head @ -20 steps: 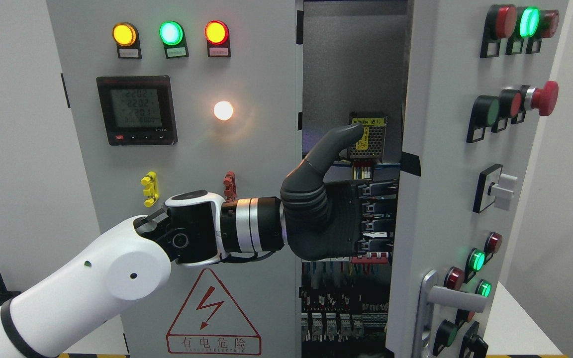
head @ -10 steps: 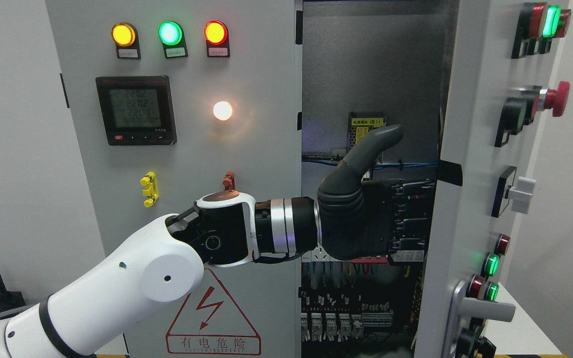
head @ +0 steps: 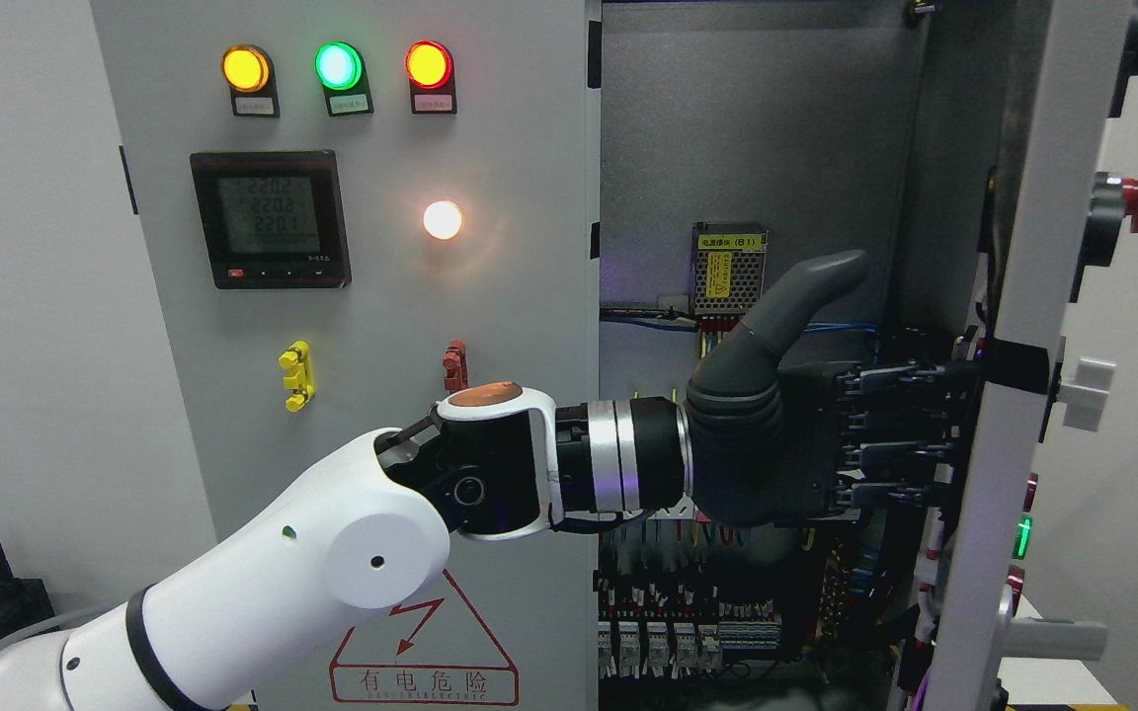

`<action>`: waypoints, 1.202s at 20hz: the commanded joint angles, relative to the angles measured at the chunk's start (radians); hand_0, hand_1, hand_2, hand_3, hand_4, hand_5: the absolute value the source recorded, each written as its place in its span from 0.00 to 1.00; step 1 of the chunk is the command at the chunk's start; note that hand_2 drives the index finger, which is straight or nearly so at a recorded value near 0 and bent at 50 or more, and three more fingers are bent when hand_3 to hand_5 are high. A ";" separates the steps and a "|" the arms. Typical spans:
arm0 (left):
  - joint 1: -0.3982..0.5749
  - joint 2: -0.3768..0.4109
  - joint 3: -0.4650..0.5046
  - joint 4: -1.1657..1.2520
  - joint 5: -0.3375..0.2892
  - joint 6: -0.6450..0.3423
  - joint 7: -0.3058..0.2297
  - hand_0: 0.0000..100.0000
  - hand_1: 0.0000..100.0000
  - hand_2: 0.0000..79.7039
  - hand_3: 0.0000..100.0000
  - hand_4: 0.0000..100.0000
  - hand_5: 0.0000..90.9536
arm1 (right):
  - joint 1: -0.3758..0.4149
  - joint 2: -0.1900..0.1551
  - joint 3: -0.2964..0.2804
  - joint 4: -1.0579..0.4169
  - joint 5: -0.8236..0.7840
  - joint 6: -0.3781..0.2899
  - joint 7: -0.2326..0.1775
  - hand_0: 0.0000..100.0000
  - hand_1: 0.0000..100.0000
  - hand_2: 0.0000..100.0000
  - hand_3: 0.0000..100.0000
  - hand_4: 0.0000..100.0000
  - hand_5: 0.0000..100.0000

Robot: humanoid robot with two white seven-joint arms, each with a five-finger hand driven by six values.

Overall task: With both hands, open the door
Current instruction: 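Push the door outward with the left hand, swinging it open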

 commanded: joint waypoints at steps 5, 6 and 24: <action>-0.003 -0.107 0.016 -0.022 -0.001 0.002 0.000 0.00 0.00 0.00 0.00 0.04 0.00 | 0.000 0.000 0.000 0.000 0.000 0.000 -0.004 0.00 0.00 0.00 0.00 0.00 0.00; -0.002 -0.115 0.016 -0.022 -0.001 0.002 0.007 0.00 0.00 0.00 0.00 0.04 0.00 | 0.000 0.000 0.000 0.000 0.000 0.000 -0.005 0.00 0.00 0.00 0.00 0.00 0.00; 0.000 -0.248 0.013 -0.019 -0.032 -0.056 0.100 0.00 0.00 0.00 0.00 0.04 0.00 | 0.000 0.000 0.000 0.000 0.000 0.000 -0.004 0.00 0.00 0.00 0.00 0.00 0.00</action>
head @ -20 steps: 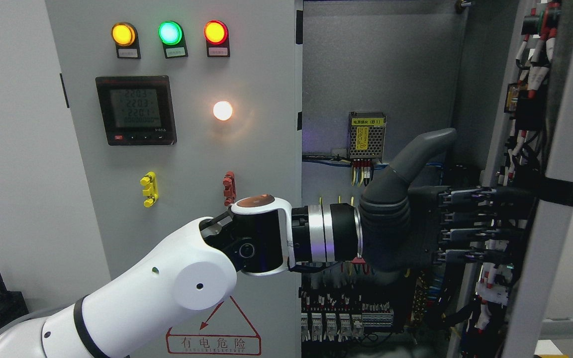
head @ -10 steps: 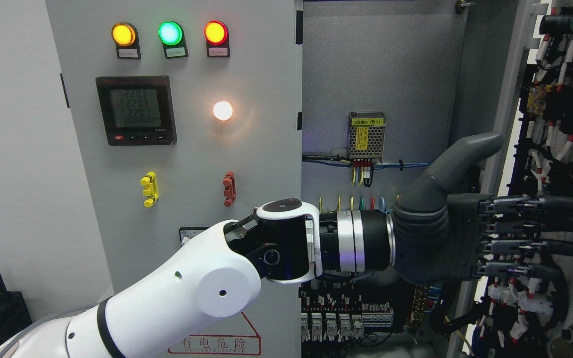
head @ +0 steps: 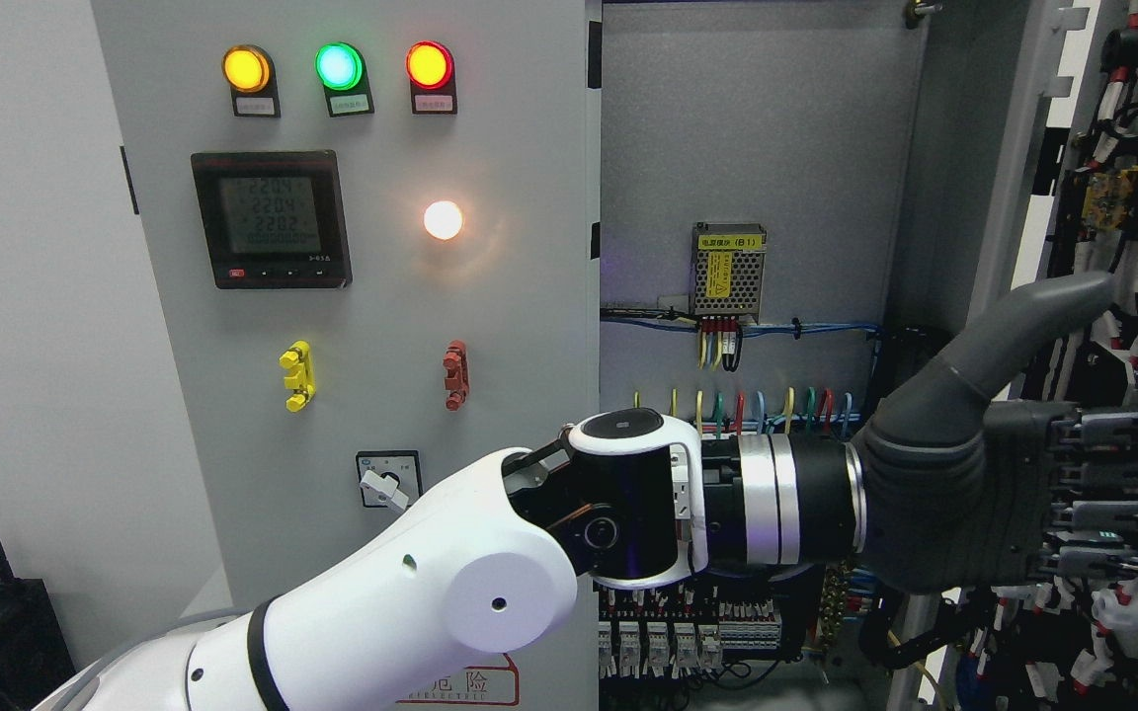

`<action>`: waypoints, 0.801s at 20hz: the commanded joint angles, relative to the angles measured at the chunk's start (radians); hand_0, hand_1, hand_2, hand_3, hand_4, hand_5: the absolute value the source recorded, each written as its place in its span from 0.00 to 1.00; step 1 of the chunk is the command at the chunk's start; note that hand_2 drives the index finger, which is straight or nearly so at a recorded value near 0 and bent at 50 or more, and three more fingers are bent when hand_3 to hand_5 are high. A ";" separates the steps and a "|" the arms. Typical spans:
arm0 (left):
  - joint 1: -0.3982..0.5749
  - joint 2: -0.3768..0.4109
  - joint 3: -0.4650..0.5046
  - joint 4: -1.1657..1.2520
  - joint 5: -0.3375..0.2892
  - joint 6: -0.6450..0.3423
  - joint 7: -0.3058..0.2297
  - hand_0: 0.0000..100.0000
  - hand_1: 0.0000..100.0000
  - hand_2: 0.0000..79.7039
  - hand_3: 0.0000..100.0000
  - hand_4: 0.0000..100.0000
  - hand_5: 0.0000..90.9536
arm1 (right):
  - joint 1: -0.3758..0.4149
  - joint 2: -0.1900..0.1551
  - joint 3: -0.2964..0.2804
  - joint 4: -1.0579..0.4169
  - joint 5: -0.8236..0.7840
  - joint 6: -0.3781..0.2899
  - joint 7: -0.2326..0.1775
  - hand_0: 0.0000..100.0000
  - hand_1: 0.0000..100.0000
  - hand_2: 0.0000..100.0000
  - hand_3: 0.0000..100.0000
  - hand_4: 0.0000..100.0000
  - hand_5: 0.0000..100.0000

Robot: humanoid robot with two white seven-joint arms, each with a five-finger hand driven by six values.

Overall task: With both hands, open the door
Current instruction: 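Push the door outward with the left hand, swinging it open, then hold the left hand against the opened door, pressing it wider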

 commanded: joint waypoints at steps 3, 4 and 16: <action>0.002 -0.094 -0.001 0.002 -0.006 -0.016 0.025 0.00 0.00 0.00 0.00 0.04 0.00 | 0.000 0.000 0.000 0.000 0.000 0.000 -0.001 0.00 0.00 0.00 0.00 0.00 0.00; 0.002 -0.101 -0.002 0.003 -0.006 -0.022 0.025 0.00 0.00 0.00 0.00 0.04 0.00 | 0.000 0.000 0.000 0.000 -0.001 0.000 -0.001 0.00 0.00 0.00 0.00 0.00 0.00; 0.014 -0.127 -0.039 0.008 -0.037 -0.102 0.117 0.00 0.00 0.00 0.00 0.04 0.00 | 0.000 0.000 0.000 0.000 0.000 0.000 0.001 0.00 0.00 0.00 0.00 0.00 0.00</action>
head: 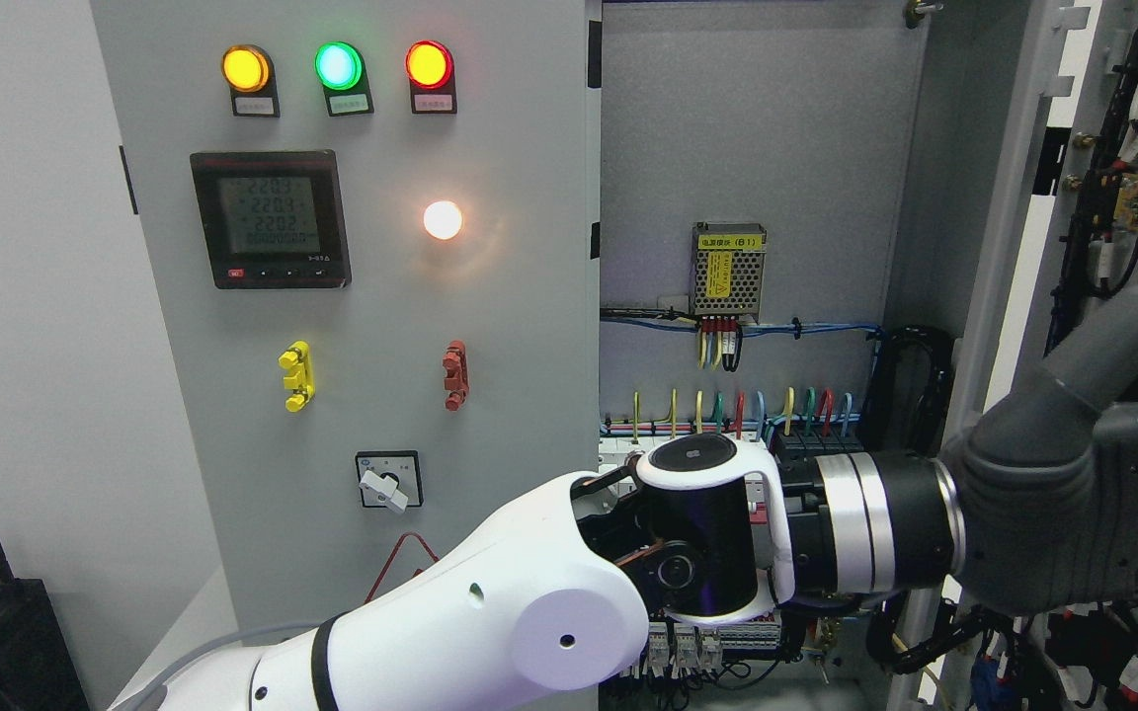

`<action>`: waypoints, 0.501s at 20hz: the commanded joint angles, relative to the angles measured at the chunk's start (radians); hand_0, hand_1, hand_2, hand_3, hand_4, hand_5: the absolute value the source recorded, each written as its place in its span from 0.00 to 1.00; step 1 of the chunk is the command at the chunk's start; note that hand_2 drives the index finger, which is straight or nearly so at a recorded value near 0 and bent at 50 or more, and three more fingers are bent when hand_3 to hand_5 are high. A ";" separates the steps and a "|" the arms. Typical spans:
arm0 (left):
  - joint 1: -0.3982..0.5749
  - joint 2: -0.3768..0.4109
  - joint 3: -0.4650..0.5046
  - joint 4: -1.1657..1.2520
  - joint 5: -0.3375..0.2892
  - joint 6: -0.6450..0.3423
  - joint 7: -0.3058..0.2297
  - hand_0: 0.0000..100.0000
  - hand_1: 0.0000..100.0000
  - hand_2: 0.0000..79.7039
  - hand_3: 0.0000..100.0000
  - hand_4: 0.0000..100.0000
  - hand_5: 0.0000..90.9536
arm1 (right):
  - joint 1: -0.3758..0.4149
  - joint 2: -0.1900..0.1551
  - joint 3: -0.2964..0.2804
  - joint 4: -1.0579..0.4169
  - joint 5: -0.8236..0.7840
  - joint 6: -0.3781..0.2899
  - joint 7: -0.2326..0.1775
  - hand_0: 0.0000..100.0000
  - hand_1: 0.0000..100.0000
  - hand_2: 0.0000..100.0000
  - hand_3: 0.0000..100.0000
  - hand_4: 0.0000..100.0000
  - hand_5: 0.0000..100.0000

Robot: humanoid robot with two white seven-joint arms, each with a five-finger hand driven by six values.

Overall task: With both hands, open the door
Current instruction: 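Hold the left hand against the opened door, pressing it wider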

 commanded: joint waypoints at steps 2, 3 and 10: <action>0.003 -0.039 -0.050 0.005 -0.006 -0.053 0.066 0.00 0.00 0.00 0.00 0.04 0.00 | 0.000 0.000 0.000 0.000 0.001 0.000 -0.001 0.00 0.00 0.00 0.00 0.00 0.00; 0.003 -0.039 -0.059 0.005 -0.006 -0.073 0.086 0.00 0.00 0.00 0.00 0.04 0.00 | 0.000 0.000 0.000 0.000 0.001 0.000 0.001 0.00 0.00 0.00 0.00 0.00 0.00; 0.003 -0.039 -0.099 0.003 -0.004 -0.098 0.132 0.00 0.00 0.00 0.00 0.04 0.00 | 0.000 0.000 0.000 0.000 0.001 0.000 0.001 0.00 0.00 0.00 0.00 0.00 0.00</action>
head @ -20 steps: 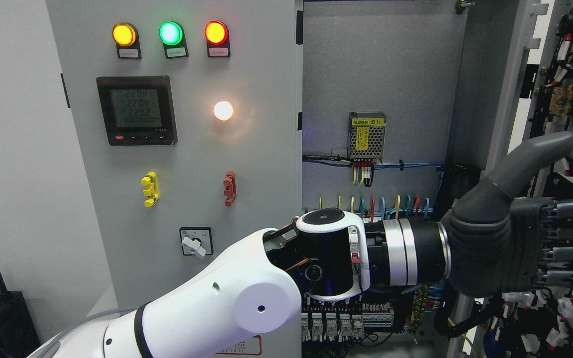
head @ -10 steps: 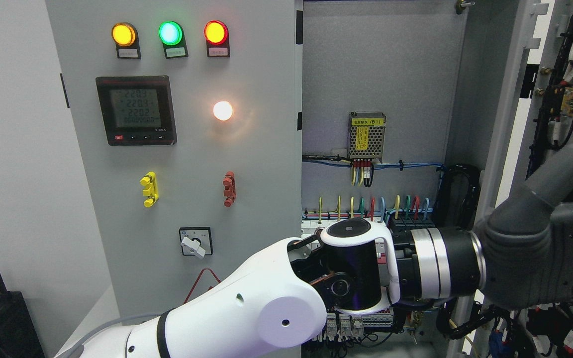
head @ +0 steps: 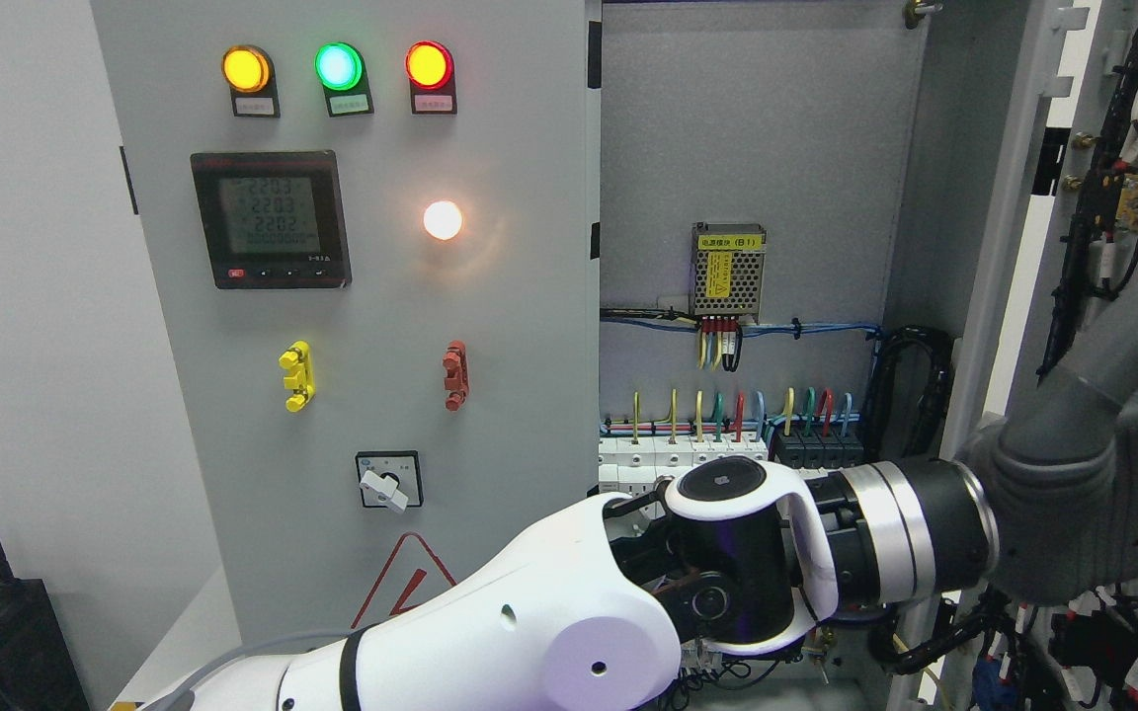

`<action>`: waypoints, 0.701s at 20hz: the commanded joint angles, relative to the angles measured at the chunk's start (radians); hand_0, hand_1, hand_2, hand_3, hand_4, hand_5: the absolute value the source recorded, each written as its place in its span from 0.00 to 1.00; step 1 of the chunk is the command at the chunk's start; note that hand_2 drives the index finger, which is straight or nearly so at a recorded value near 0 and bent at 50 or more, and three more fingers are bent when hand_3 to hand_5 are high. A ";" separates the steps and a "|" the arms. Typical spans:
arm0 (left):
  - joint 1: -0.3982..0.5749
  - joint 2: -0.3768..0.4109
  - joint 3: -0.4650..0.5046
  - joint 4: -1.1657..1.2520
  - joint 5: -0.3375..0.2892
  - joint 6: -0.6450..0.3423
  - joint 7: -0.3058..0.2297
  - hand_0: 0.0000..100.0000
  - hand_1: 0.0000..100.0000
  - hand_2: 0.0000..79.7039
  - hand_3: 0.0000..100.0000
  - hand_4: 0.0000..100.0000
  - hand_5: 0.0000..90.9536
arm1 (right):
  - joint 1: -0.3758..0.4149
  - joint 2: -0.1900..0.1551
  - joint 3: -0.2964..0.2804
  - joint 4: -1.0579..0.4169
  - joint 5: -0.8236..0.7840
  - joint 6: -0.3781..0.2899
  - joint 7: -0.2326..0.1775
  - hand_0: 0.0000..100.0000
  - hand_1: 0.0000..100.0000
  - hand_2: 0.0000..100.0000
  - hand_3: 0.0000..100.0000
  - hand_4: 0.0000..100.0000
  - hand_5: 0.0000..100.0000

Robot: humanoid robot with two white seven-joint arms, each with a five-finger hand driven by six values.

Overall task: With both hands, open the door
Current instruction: 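Hold the left hand against the opened door, pressing it wider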

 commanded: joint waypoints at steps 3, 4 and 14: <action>0.002 -0.016 -0.061 -0.004 0.003 -0.010 0.011 0.00 0.00 0.00 0.00 0.04 0.00 | 0.000 0.000 0.000 -0.001 0.001 0.000 0.003 0.00 0.00 0.00 0.00 0.00 0.00; 0.002 -0.016 -0.061 -0.007 0.003 -0.010 0.011 0.00 0.00 0.00 0.00 0.04 0.00 | 0.000 0.000 0.000 0.000 0.001 0.000 0.004 0.00 0.00 0.00 0.00 0.00 0.00; -0.001 -0.010 -0.057 -0.007 0.000 -0.006 0.007 0.00 0.00 0.00 0.00 0.04 0.00 | 0.000 0.000 0.000 0.000 0.001 0.000 0.004 0.00 0.00 0.00 0.00 0.00 0.00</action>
